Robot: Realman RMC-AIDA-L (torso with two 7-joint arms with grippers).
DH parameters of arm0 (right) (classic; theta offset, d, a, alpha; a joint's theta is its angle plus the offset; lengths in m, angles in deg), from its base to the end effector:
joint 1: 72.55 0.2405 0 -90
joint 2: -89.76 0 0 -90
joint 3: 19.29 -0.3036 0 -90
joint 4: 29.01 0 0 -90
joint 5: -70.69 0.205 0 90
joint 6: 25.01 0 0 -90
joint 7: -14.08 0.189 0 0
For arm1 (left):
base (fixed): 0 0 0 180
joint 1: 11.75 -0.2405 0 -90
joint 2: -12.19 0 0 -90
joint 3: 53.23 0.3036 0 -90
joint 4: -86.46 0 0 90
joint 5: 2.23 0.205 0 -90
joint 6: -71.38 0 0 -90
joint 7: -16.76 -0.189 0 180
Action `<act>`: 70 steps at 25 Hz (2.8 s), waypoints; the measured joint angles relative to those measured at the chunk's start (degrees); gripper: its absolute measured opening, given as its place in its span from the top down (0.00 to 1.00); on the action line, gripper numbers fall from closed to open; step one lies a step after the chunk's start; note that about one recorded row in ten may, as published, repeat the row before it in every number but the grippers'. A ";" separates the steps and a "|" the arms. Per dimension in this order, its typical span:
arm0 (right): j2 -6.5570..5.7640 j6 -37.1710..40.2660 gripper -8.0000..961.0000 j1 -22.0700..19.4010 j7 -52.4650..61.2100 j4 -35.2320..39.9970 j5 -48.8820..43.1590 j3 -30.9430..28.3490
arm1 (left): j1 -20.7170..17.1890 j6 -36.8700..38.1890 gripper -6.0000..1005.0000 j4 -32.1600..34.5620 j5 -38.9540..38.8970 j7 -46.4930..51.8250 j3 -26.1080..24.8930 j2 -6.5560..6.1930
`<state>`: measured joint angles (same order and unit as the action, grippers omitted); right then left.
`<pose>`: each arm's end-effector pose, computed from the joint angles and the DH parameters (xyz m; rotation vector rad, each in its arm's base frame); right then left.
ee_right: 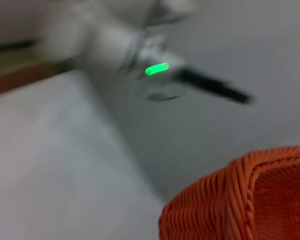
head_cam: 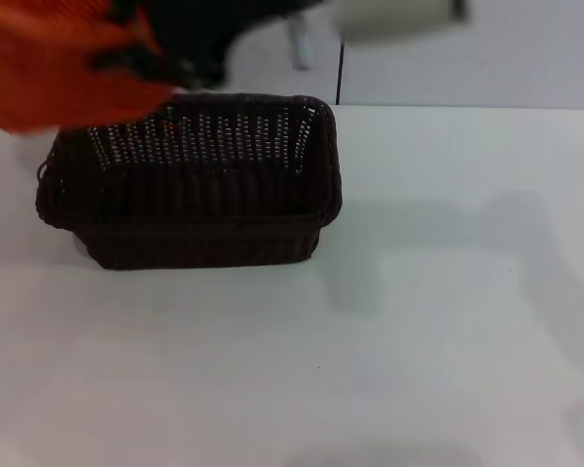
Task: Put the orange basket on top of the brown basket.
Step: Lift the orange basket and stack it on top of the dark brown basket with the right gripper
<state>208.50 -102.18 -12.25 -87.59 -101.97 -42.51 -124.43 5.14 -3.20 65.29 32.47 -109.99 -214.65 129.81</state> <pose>-0.0507 0.4190 -0.0678 -2.6070 -1.1910 0.3138 -0.4461 0.3154 0.1799 -0.8233 -0.6277 -1.1651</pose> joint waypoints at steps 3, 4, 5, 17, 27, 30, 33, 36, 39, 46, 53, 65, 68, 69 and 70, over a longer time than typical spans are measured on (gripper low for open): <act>0.15 17.26 0.83 -4.43 15.31 -5.35 1.89 13.00 | 0.35 2.42 0.49 -5.60 -0.07 0.39 0.89 -0.32; 0.14 22.98 0.83 -5.65 20.95 -7.53 0.47 17.37 | 0.54 3.23 0.49 -7.86 -0.02 0.51 2.10 -0.69; 0.16 27.60 0.83 -6.36 25.83 -9.16 -1.48 20.92 | 0.61 3.37 0.49 -8.02 -0.05 0.54 2.20 -0.80; 0.26 44.59 0.83 -6.02 55.51 -9.20 -15.67 31.26 | 3.84 11.87 0.49 -8.87 0.19 0.79 4.07 -4.40; 0.47 44.97 0.83 -3.11 73.95 -7.32 -27.39 32.96 | 3.53 11.83 0.49 -9.29 0.40 0.81 4.28 -4.83; 0.54 43.07 0.83 -1.47 84.40 -8.20 -33.67 34.20 | 3.68 11.83 0.49 -9.32 0.46 0.80 4.29 -4.87; 0.59 42.21 0.83 -0.76 93.15 -9.33 -39.47 36.08 | 3.75 11.91 0.49 -9.33 0.48 0.78 4.28 -4.99; 0.68 41.07 0.83 -0.60 97.78 -10.79 -42.07 38.18 | 3.76 11.77 0.49 -9.33 0.51 0.68 4.27 -5.09; 0.61 40.58 0.83 -0.75 99.95 -12.21 -44.62 39.75 | 3.90 11.75 0.49 -9.33 0.55 0.59 4.27 -5.21; -0.04 41.49 0.83 -6.69 69.26 -14.31 -34.72 41.59 | 3.75 11.75 0.49 -8.92 0.56 0.64 4.43 -5.44; -0.03 26.10 0.83 -14.97 17.94 -13.21 -14.05 33.24 | 2.26 10.71 0.49 -9.44 0.43 1.02 4.97 -3.56; -1.47 -11.46 0.83 -5.34 -14.68 -4.22 -6.82 3.86 | 0.84 8.69 0.49 -8.25 0.11 3.93 4.52 0.04; -2.48 -15.77 0.83 -3.98 -20.68 -4.18 -7.06 1.39 | 0.87 8.45 0.49 -7.33 0.06 4.73 4.48 0.09; -2.92 -16.63 0.83 -3.56 -22.53 -4.08 -7.30 1.00 | 0.94 8.35 0.49 -7.16 0.01 5.18 4.39 0.09; -3.35 -17.34 0.83 -3.17 -24.28 -3.78 -7.63 0.56 | 0.97 8.23 0.49 -7.04 -0.03 5.61 4.33 0.10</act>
<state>205.15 -119.52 -15.42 -111.87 -105.74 -50.14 -123.86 6.11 5.03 58.25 32.43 -104.38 -210.31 129.91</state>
